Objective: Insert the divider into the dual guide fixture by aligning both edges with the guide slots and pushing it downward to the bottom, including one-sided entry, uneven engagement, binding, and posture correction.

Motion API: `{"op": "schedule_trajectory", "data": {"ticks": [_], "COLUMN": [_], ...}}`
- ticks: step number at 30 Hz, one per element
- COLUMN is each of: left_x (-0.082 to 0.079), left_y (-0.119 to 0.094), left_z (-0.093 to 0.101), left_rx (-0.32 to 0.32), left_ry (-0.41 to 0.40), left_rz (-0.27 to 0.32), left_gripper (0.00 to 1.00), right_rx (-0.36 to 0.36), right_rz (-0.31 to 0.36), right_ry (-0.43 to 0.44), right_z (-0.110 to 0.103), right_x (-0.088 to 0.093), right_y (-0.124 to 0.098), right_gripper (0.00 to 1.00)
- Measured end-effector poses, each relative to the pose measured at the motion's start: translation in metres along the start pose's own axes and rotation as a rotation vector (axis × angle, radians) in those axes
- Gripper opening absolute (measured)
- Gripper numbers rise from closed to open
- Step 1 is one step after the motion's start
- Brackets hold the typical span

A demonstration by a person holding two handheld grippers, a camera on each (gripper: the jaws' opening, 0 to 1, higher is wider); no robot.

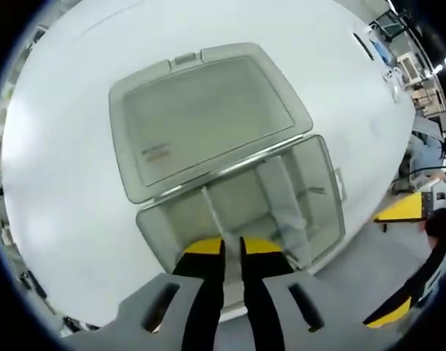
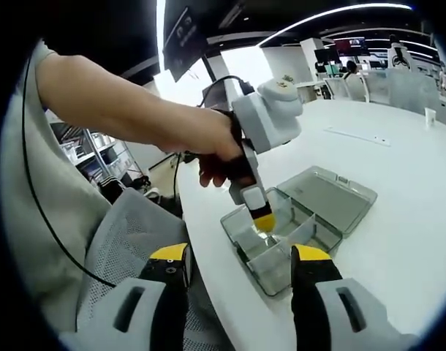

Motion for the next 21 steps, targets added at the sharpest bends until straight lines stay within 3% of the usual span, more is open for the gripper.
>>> {"op": "schedule_trajectory", "data": {"ticks": [21], "left_x": [0.012], "left_y": [-0.01], "left_z": [-0.001], "left_rx": [0.065], "left_ry": [-0.022], "left_rz": [0.028], "left_gripper": [0.06], "right_rx": [-0.003], "right_rz": [-0.005], "right_ry": [-0.016], "right_z": [-0.002], "right_x": [-0.004], "right_y": [-0.001], "right_gripper": [0.53]}}
Point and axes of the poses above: the point that each gripper's makers call its tool centre point, and the gripper's own axes: y roughly forward along the fingers, z roughly to its right, x roughly out of its underside, the point moved 6 cm from there along -y, roughly backward along the fingers, and after that the axes turned 11 degrees about -z, right-handed, at the moved point
